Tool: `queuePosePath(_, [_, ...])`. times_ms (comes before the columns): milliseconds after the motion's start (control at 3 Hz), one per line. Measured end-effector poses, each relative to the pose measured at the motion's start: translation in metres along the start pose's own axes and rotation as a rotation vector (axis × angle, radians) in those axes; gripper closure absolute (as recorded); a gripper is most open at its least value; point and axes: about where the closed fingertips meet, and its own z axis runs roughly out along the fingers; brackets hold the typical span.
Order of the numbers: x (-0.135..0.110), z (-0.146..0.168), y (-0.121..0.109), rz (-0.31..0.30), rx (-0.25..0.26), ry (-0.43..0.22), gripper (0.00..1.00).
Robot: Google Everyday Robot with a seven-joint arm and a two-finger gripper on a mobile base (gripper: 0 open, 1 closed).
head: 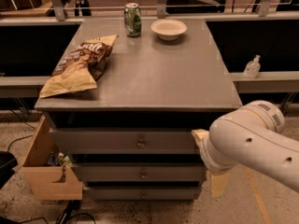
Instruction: Open top drawer
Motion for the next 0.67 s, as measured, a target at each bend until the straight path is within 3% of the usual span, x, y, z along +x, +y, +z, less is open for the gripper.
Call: queuePosePath(667, [0.009,0.018,-0.037,0.076,0.024,-0.036,0.00])
